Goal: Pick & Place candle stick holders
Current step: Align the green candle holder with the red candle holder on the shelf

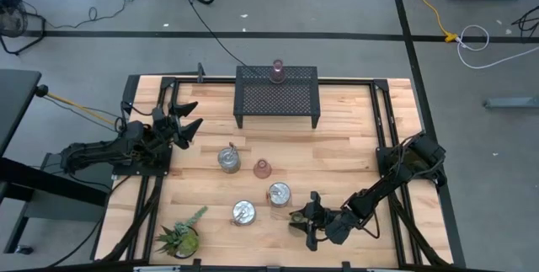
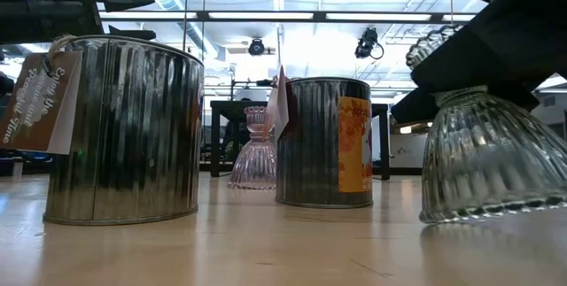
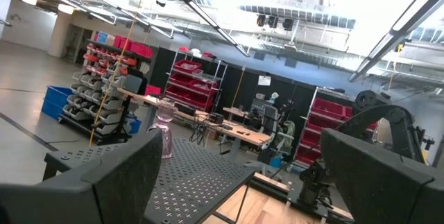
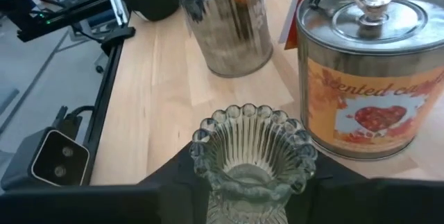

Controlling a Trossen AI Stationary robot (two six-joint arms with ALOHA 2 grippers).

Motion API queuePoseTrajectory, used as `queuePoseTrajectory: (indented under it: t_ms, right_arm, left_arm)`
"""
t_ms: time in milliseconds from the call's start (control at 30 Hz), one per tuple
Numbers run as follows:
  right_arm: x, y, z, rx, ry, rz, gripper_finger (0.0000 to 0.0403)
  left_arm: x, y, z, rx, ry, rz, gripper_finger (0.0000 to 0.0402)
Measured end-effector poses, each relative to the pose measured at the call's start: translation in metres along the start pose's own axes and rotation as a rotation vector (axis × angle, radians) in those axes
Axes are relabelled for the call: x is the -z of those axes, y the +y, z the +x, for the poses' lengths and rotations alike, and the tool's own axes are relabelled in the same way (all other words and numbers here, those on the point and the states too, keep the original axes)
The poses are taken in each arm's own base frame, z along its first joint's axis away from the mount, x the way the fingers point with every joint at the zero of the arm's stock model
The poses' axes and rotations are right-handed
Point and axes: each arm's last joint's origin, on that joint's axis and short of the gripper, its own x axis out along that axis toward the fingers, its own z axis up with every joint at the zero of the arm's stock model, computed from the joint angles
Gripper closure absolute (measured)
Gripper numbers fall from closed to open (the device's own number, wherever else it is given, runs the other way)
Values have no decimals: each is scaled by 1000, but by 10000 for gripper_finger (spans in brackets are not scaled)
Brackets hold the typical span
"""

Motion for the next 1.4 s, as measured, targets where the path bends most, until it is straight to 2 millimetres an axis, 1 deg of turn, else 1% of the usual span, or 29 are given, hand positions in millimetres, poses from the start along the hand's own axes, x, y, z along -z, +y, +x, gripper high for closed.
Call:
queuePoseTrajectory:
  t_ms: [167,300,367,467,633,800,900,1000,1100,1267,1400]
  right_arm:
    - [0,0,0,-1,6,-25,283]
    - [-8,-3,-4,7,10,-63,283]
    - [-22,-3,-10,7,-16,-72,283]
    - [-50,-3,-25,1,-69,-110,283]
    - [-104,-16,-60,46,-167,-203,283]
    - [-145,-42,-91,209,-253,-283,283]
    - [-172,-61,-102,257,-326,-302,283]
    - [-193,-82,-106,307,-370,-339,283]
    - [-210,-108,-105,371,-394,-332,283]
    - [-233,-157,-100,386,-416,-297,283]
    - [-244,-193,-99,404,-418,-256,283]
  left_arm:
    - [0,0,0,0,0,0,12]
    - [0,0,0,0,0,0,12]
    - [0,0,0,0,0,-1,12]
    - [0,0,0,0,0,-1,12]
    - [0,0,0,0,0,-2,12]
    - [0,0,0,0,-1,-2,12]
    - [0,0,0,0,-1,-2,12]
    - [0,0,0,0,0,-2,12]
    - [0,0,0,0,-1,-2,12]
    - [0,0,0,0,-1,-2,12]
    - [0,0,0,-1,-1,-2,12]
